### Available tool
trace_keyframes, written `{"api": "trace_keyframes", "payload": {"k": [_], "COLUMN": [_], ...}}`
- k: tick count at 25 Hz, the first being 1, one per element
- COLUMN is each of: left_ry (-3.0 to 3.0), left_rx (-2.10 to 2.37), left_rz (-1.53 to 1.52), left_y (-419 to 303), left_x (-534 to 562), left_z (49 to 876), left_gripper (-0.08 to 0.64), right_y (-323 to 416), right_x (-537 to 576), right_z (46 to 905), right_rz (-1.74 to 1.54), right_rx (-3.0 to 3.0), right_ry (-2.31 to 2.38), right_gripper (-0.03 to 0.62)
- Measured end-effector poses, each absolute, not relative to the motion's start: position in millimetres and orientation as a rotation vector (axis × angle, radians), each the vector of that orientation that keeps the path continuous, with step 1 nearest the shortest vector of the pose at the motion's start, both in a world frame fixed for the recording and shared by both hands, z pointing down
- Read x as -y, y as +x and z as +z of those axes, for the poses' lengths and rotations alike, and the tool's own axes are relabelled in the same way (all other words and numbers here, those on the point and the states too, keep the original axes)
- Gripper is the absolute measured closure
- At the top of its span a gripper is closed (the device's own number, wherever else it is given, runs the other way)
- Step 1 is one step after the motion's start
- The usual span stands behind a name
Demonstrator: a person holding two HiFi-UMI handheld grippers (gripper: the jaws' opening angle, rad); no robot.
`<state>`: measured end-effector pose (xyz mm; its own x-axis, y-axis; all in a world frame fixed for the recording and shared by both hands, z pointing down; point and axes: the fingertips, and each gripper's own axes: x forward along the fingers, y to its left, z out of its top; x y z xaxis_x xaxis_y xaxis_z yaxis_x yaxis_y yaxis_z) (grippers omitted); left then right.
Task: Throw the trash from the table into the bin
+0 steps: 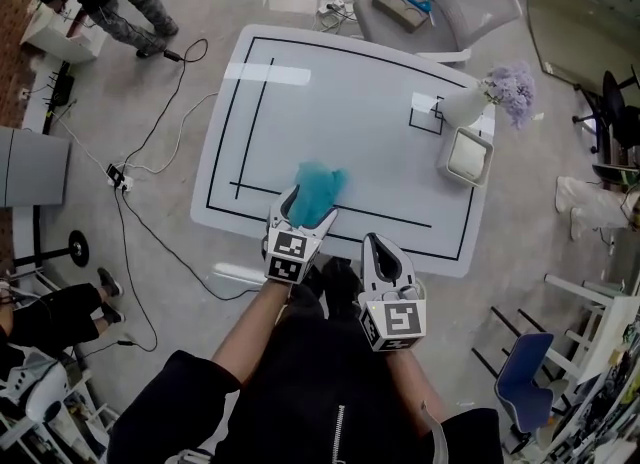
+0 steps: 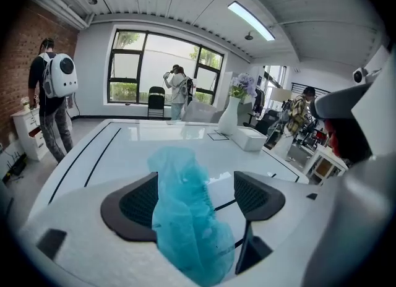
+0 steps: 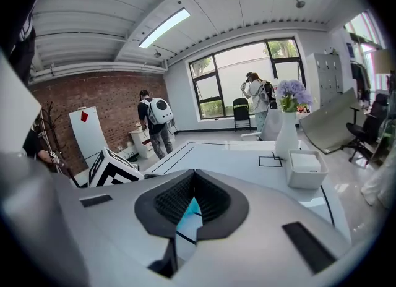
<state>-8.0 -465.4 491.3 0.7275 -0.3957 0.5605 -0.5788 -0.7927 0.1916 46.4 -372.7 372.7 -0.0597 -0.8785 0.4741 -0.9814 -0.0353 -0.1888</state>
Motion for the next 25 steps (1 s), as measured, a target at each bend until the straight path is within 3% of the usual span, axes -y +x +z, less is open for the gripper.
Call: {"api": "trace_keyframes", "payload": {"k": [25], "left_ry": [2.421], "left_rx": [0.626], "left_rz": [1.103], "left_y": [-8], "left_x": [454], "left_z": [581], "left_gripper": [0.190], "right_y": [67], "right_x": [367], "right_z": [389], "right_rz": [0.789], "right_rx": [1.934], "right_ry": [2.071], "right_gripper": [0.583]}}
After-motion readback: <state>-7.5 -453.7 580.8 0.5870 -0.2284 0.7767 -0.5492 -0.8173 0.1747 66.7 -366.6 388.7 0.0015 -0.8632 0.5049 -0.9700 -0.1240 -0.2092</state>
